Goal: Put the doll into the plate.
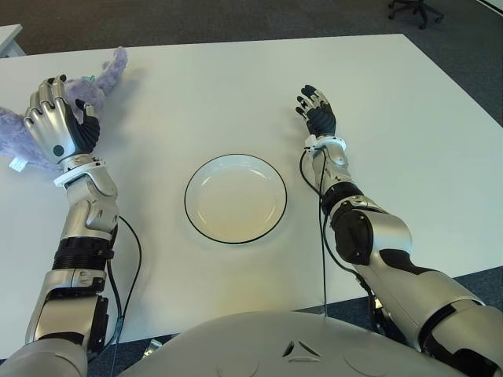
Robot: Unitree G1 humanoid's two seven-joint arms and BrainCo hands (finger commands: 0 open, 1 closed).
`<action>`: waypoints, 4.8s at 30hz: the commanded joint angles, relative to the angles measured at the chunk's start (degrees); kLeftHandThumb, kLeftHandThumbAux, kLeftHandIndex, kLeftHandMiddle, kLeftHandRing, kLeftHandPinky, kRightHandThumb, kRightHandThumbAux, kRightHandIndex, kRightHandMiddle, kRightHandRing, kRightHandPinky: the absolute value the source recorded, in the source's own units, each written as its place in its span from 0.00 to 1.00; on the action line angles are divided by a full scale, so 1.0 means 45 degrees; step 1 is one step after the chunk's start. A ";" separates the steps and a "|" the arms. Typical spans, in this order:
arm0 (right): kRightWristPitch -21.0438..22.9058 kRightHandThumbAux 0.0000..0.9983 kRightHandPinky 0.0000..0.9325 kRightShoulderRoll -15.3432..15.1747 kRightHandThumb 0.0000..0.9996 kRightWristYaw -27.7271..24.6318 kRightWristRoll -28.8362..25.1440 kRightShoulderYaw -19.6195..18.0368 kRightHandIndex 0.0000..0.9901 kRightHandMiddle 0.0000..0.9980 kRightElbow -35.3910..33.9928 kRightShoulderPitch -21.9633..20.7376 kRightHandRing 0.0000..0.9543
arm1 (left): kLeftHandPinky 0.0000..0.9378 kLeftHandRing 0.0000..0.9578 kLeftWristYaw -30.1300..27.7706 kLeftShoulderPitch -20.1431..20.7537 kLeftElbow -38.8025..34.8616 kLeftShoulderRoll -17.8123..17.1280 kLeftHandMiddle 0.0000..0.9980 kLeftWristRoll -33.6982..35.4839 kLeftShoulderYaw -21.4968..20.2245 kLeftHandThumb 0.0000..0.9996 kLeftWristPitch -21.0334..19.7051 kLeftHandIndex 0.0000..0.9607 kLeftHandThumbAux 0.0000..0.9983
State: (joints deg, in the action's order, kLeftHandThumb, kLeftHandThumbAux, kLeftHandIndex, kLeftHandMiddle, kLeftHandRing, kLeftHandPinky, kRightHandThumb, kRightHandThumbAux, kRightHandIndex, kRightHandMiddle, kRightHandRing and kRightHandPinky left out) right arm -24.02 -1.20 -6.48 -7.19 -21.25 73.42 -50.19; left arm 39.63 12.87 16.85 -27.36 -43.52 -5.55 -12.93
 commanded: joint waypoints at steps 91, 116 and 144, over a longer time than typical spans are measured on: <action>0.0166 0.75 0.17 0.0045 0.65 0.0482 0.0065 0.0239 0.22 0.17 0.0353 0.0692 0.15 | 0.34 0.24 -0.1127 0.1930 0.3286 -0.0086 0.17 0.2562 0.0282 0.81 -0.0524 0.15 0.40; 0.0149 0.77 0.16 0.0012 0.68 0.0421 -0.0040 0.0367 0.21 0.16 0.0375 0.0665 0.14 | 0.56 0.48 -0.0854 0.2167 0.4183 -0.0331 0.40 0.2653 0.0539 0.99 0.0553 0.45 0.66; 0.0244 0.78 0.16 -0.0011 0.68 0.0494 -0.0101 0.0327 0.21 0.17 0.0394 0.0543 0.15 | 0.54 0.50 -0.0240 0.2700 0.5482 -0.0564 0.42 0.2589 0.1088 1.00 0.1085 0.48 0.66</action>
State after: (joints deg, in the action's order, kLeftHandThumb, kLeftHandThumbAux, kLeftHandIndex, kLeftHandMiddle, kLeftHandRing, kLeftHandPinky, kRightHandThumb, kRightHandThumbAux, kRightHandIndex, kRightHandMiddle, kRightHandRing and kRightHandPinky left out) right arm -25.11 -1.56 -4.50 -7.04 -19.27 73.23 -50.10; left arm 38.94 25.56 40.38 -30.11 -32.58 -1.15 -7.82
